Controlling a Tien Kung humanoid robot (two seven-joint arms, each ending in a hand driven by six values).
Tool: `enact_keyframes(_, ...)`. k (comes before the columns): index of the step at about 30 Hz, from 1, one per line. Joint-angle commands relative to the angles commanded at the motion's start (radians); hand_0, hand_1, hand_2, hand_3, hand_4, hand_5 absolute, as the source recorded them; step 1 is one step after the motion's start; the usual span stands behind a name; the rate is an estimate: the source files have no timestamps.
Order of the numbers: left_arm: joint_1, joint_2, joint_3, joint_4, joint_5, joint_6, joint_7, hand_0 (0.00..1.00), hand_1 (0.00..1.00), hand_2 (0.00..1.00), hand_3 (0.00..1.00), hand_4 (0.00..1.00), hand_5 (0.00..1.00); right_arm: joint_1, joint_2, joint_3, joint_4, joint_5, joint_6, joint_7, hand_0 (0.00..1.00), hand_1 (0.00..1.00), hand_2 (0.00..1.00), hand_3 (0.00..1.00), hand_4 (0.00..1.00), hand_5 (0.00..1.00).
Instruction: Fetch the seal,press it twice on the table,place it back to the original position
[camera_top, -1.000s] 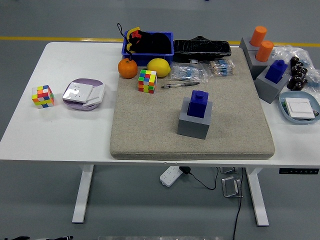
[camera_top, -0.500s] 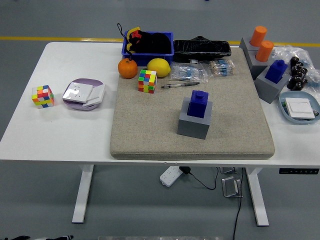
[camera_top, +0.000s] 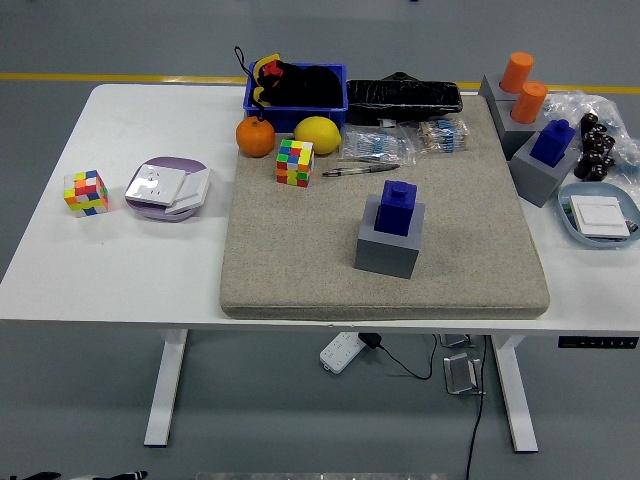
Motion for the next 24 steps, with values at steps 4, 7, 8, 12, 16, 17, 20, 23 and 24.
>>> enact_keyframes(4,0.0,-0.001,0.001,0.0,-0.001,0.001,0.0,0.81,0.812,0.785,0.834,0.783,0.403,0.0,-0.001,-0.001,0.001,0.001,-0.001,-0.001,0.79,0.64,0.632,0.625,0.908,0.185)
enact_keyframes(7,0.0,-0.002,0.002,0.0,-0.003,0.001,0.0,0.81,0.812,0.785,0.834,0.782,0.402,0.0,-0.002,-0.002,0.002,0.002,-0.001,-0.001,0.789,0.64,0.632,0.625,0.906,0.182)
enact_keyframes(8,0.0,-0.002,0.003,0.0,-0.003,0.001,0.0,0.81,0.812,0.785,0.834,0.782,0.402,0.0,-0.002,-0.003,0.003,0.002,-0.001,-0.001,0.789,0.64,0.632,0.625,0.906,0.182)
enact_keyframes(12,0.0,-0.003,0.004,0.0,-0.004,0.001,0.0,0.81,0.812,0.785,0.834,0.782,0.402,-0.001,-0.004,-0.006,0.003,0.002,-0.002,-0.001,0.789,0.64,0.632,0.625,0.906,0.182)
enact_keyframes(16,-0.001,-0.001,0.006,-0.001,-0.003,0.0,0.0,0.81,0.812,0.785,0.834,0.782,0.402,-0.001,-0.005,-0.007,0.003,0.003,-0.003,-0.001,0.789,0.64,0.628,0.624,0.905,0.183)
enact_keyframes(17,-0.001,0.0,0.006,-0.001,-0.002,0.0,0.0,0.81,0.812,0.785,0.834,0.782,0.402,-0.001,-0.004,-0.007,0.003,0.002,-0.003,-0.001,0.789,0.64,0.628,0.624,0.905,0.183)
enact_keyframes(20,-0.003,0.001,0.008,-0.001,-0.003,0.0,-0.001,0.81,0.812,0.785,0.834,0.783,0.402,0.0,-0.004,-0.009,0.004,0.002,-0.003,-0.001,0.788,0.639,0.627,0.623,0.902,0.179)
enact_keyframes(23,-0.004,0.003,0.01,-0.001,-0.003,-0.001,-0.001,0.81,0.812,0.785,0.834,0.783,0.402,-0.001,-0.002,-0.01,0.004,0.002,-0.002,-0.002,0.788,0.639,0.627,0.623,0.902,0.179)
enact_keyframes(24,-0.004,0.004,0.011,-0.001,-0.003,-0.001,-0.001,0.81,0.812,0.785,0.834,0.783,0.402,-0.001,-0.002,-0.01,0.004,0.002,-0.002,-0.002,0.788,0.639,0.627,0.623,0.902,0.179)
